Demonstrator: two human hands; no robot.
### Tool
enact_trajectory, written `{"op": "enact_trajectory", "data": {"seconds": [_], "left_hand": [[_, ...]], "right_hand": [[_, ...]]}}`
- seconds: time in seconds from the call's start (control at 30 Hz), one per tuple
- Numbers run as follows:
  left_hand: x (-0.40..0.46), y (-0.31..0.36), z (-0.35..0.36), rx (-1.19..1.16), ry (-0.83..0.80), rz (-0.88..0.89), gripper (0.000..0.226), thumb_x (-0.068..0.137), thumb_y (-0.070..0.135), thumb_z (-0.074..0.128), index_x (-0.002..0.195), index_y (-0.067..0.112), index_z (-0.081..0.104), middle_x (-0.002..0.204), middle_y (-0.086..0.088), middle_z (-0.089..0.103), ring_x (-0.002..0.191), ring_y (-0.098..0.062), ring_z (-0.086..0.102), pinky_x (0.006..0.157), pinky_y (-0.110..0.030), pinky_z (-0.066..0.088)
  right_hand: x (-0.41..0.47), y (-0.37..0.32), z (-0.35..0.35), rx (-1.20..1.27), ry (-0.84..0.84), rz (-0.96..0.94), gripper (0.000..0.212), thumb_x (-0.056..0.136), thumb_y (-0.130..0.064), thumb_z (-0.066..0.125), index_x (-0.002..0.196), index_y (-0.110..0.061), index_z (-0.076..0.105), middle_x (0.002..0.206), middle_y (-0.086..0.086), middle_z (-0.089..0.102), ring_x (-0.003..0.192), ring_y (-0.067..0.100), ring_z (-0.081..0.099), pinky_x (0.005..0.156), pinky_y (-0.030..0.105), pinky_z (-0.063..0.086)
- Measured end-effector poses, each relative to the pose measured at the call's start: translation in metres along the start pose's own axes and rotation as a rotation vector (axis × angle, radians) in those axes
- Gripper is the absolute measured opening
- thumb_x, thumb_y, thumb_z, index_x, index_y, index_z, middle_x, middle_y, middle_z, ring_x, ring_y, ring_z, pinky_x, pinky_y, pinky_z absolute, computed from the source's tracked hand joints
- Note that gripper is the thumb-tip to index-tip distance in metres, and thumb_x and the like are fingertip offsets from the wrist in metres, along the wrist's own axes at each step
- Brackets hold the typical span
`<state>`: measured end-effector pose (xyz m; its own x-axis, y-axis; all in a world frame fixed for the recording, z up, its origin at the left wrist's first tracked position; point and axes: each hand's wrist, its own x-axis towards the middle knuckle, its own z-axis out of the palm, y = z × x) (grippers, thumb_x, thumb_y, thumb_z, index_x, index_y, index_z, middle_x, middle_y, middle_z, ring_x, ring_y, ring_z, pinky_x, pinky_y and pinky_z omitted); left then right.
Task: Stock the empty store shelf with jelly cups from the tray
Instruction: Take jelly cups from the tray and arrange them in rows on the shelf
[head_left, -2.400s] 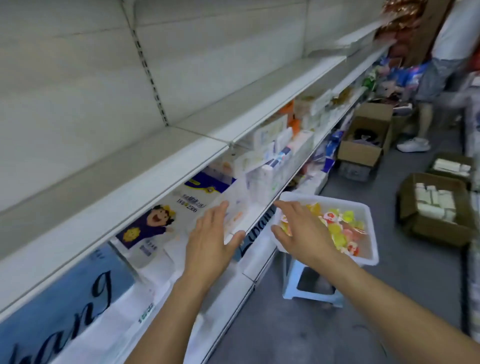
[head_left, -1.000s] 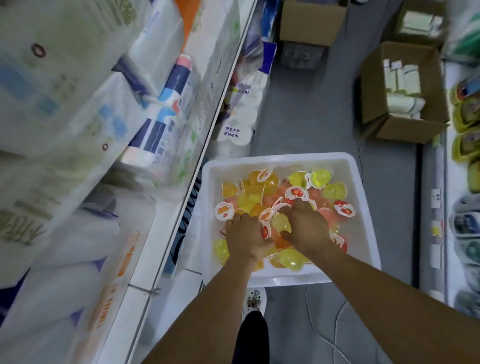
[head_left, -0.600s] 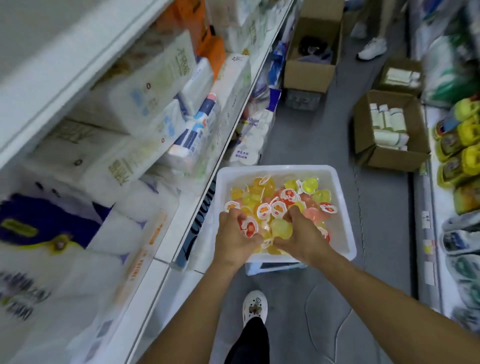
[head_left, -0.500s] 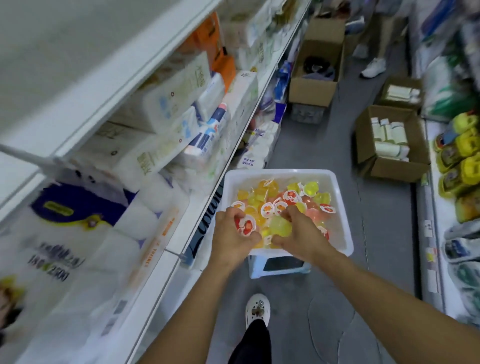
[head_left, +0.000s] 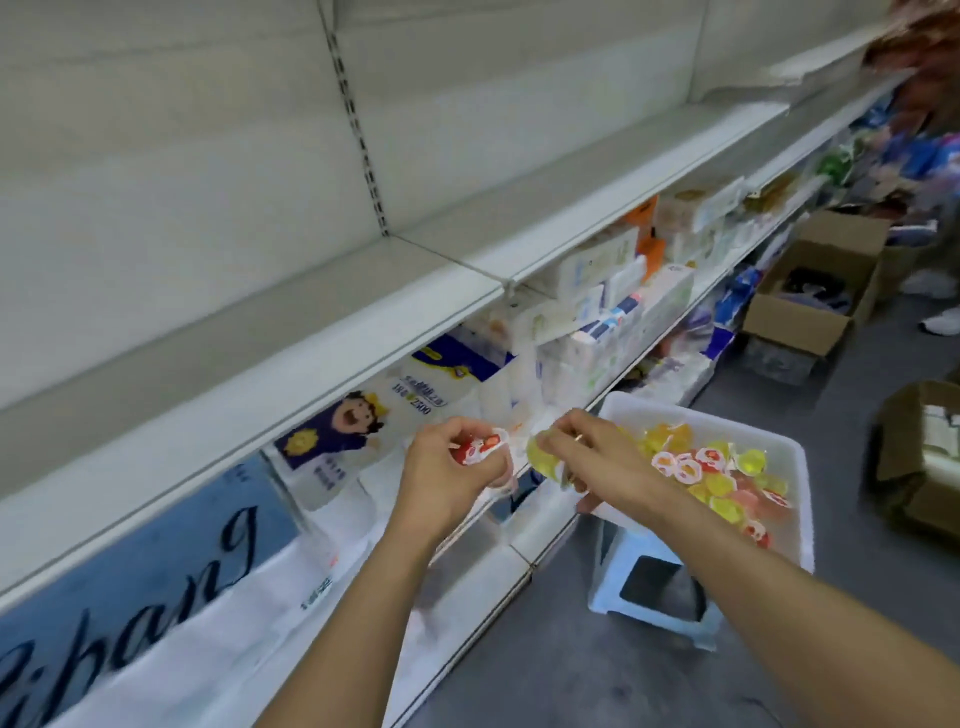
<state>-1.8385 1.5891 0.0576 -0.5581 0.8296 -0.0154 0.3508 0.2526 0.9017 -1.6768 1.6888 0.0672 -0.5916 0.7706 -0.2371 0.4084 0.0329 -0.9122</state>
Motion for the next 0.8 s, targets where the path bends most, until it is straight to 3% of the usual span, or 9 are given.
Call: {"op": "enact_trajectory", "data": {"seconds": [0.1,0.2,0.27,0.33,0.4,0.57,0.7,0.8], "left_hand": [[-0.020,0.004,-0.056,0.066,0.119,0.029,0.031,0.063,0.028,0.081,0.091,0.031,0.070,0.100,0.004,0.064,0.085,-0.010,0.064,0.073,-0.029,0.054],[-0.040,0.005,-0.109,0.083,0.223,0.056,0.030,0.062,0.025,0.080,0.091,0.030,0.071,0.094,0.008,0.069,0.084,-0.011,0.066,0.078,-0.039,0.057],[-0.054,0.005,-0.143,0.091,0.294,0.063,0.031,0.066,0.024,0.081,0.095,0.031,0.069,0.097,0.008,0.070,0.084,-0.009,0.066,0.074,-0.032,0.057],[-0.069,0.004,-0.179,0.110,0.349,0.057,0.037,0.071,0.025,0.080,0.106,0.027,0.068,0.102,0.008,0.068,0.088,-0.007,0.064,0.070,-0.018,0.053],[-0.085,-0.004,-0.218,0.159,0.391,0.051,0.038,0.073,0.028,0.079,0.109,0.027,0.067,0.103,0.010,0.068,0.090,-0.004,0.063,0.074,-0.016,0.050],[-0.131,-0.029,-0.316,0.230,0.543,0.002,0.035,0.072,0.031,0.078,0.105,0.029,0.066,0.098,0.011,0.069,0.087,-0.005,0.064,0.084,-0.026,0.053],[-0.157,-0.048,-0.383,0.244,0.664,-0.042,0.038,0.069,0.033,0.079,0.104,0.031,0.066,0.097,0.012,0.069,0.087,-0.005,0.064,0.084,-0.028,0.053],[-0.172,-0.061,-0.425,0.268,0.728,-0.055,0.037,0.069,0.037,0.079,0.104,0.031,0.067,0.095,0.012,0.070,0.086,-0.006,0.065,0.081,-0.030,0.054]], "right_hand": [[-0.007,-0.044,0.031,0.032,-0.076,-0.041,0.028,0.091,-0.039,0.057,0.101,-0.013,0.050,0.073,0.012,0.056,0.055,0.026,0.056,0.055,0.038,0.053],[-0.014,-0.084,0.066,0.063,-0.114,-0.126,0.033,0.088,-0.032,0.063,0.104,-0.008,0.047,0.075,0.015,0.053,0.057,0.027,0.057,0.057,0.044,0.058],[-0.018,-0.108,0.094,0.067,-0.116,-0.174,0.039,0.083,-0.030,0.070,0.104,-0.006,0.047,0.082,0.012,0.050,0.061,0.025,0.057,0.054,0.043,0.058],[-0.020,-0.131,0.126,0.011,-0.114,-0.243,0.044,0.079,-0.030,0.075,0.104,-0.006,0.048,0.085,0.008,0.050,0.063,0.021,0.056,0.050,0.034,0.050],[-0.020,-0.153,0.164,-0.033,-0.114,-0.313,0.042,0.076,-0.029,0.078,0.103,-0.012,0.051,0.086,0.004,0.055,0.065,0.016,0.055,0.053,0.029,0.044],[-0.026,-0.202,0.268,-0.087,-0.150,-0.416,0.046,0.069,-0.032,0.082,0.104,-0.020,0.054,0.099,0.001,0.061,0.085,0.015,0.061,0.075,0.034,0.053],[-0.034,-0.231,0.342,-0.179,-0.251,-0.501,0.045,0.070,-0.031,0.082,0.107,-0.023,0.057,0.098,-0.006,0.061,0.082,0.007,0.059,0.066,0.023,0.044],[-0.037,-0.247,0.395,-0.271,-0.299,-0.567,0.049,0.069,-0.034,0.082,0.110,-0.025,0.057,0.101,-0.007,0.060,0.084,0.006,0.059,0.069,0.023,0.045]]}}
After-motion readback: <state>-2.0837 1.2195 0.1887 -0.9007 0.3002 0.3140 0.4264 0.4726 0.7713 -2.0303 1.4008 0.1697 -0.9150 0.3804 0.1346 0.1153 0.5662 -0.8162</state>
